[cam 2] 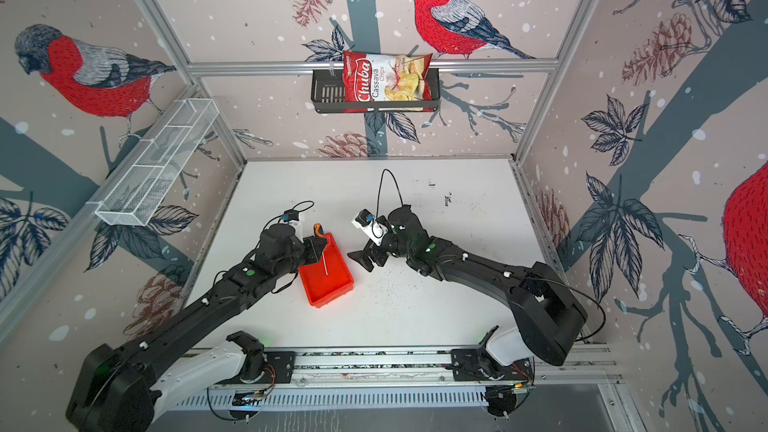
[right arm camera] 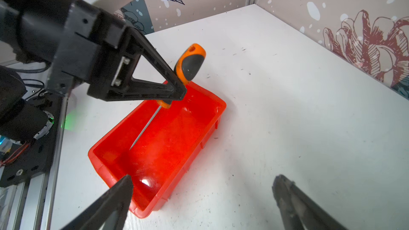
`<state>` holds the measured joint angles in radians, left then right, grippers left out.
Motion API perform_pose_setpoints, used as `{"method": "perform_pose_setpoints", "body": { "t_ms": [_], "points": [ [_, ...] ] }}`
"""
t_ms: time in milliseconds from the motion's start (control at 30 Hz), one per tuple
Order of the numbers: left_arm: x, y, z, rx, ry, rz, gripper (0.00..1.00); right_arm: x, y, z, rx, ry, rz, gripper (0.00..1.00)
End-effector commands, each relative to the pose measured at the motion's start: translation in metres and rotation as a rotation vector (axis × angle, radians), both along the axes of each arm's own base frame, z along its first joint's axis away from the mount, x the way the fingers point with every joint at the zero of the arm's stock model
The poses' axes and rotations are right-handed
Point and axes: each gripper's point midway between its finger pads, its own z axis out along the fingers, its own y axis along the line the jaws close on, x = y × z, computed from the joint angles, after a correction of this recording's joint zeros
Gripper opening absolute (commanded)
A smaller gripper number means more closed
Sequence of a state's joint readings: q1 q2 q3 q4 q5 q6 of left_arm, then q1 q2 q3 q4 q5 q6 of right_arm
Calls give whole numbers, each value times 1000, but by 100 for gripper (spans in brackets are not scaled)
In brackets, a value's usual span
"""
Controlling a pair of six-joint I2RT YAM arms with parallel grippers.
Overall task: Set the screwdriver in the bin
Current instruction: 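Open the right gripper while the left gripper pulls the screwdriver toward the bin, then lower the screwdriver into the red bin and open the left gripper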
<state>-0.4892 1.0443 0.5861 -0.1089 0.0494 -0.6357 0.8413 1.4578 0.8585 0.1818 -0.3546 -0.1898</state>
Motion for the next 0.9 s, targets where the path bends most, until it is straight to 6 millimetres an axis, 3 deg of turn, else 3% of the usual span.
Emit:
{"method": "perform_pose_setpoints", "body": {
  "t_ms": [0,233,467,700,867],
  "points": [
    [-4,8,-20,68,82,20,6,-2,2,-1,-12,-18,25,100],
    [-5,12,-48,158,165,9,5,-8,5,-7,-26,-15,48,100],
    [-2,8,-66,188,231,-10,5,-23,14,-26,-107,-14,138,100],
    [0,5,-95,243,353,-19,5,-23,13,-36,-134,-11,133,100],
    [-1,4,-105,247,384,-19,5,-24,12,-41,-138,4,126,100]
  ]
}}
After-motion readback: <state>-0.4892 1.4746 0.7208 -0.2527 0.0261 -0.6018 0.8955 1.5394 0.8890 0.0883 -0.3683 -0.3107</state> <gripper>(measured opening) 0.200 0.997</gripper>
